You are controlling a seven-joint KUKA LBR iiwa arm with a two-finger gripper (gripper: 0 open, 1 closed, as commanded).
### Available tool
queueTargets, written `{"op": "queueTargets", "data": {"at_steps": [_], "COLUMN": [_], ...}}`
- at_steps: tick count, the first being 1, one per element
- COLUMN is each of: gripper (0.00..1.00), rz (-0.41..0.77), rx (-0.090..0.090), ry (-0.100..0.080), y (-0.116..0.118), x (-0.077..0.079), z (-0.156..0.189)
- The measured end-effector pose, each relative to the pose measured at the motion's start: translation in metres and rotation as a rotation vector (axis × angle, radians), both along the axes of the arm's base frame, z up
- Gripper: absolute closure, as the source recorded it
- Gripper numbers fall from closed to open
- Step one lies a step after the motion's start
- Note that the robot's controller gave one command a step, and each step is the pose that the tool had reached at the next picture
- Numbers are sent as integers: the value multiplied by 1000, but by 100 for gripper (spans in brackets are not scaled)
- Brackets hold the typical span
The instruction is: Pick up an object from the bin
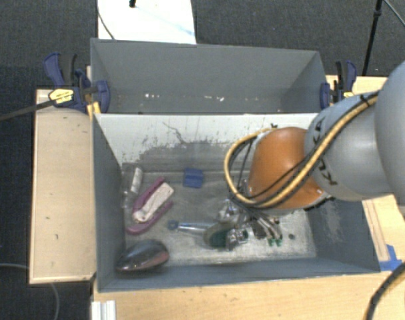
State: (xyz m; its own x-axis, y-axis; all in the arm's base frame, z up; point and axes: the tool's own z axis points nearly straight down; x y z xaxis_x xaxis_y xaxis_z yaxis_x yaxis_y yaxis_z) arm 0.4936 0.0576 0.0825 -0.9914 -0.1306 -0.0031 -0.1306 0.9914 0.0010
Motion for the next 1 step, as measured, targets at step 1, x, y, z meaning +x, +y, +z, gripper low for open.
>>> {"op": "queueTargets", "data": {"at_steps": [1], "gripper": [100], "rz": [26], "rx": [0], "ry": [-7], "y": [14], "x": [-4], "z": [134]}}
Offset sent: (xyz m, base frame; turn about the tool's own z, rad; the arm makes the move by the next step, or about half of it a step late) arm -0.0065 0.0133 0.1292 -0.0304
